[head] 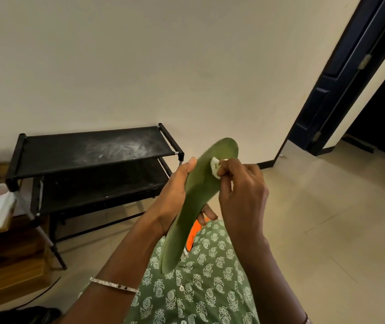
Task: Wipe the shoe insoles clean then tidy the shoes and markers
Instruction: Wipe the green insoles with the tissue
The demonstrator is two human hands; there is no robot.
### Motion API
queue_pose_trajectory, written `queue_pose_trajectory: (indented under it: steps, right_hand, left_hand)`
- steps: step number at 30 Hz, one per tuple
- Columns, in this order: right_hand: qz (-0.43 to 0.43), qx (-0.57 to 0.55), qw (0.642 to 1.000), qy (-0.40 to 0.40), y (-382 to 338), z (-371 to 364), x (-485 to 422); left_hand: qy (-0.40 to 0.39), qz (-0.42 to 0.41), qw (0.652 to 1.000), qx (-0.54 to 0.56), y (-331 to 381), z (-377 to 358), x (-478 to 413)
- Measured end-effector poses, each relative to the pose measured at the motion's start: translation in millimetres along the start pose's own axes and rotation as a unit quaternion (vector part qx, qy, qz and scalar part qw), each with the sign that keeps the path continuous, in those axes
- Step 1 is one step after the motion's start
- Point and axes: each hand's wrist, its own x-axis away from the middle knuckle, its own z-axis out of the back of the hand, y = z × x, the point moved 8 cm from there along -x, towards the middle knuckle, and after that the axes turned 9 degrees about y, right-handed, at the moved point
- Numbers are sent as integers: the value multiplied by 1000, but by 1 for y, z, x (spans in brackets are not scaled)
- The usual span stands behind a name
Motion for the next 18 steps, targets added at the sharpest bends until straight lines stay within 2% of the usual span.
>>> queue_pose_trajectory:
  steps: [5, 9, 13, 18]
  right_hand:
    - [-24, 16, 999, 14, 10, 0, -2]
    - [-42, -23, 999, 1, 8, -6, 7]
    - [-108, -72, 991, -13, 18, -10, 10]
    - [-93, -45, 994, -24, 33, -13, 2]
  left_hand:
    - [-23, 21, 999, 13, -4, -2, 1]
    - [-32, 36, 999, 23, -8, -4, 1]
    - [-40, 46, 998, 33, -7, -7, 0]
    - [-33, 67, 997, 25, -11, -9, 0]
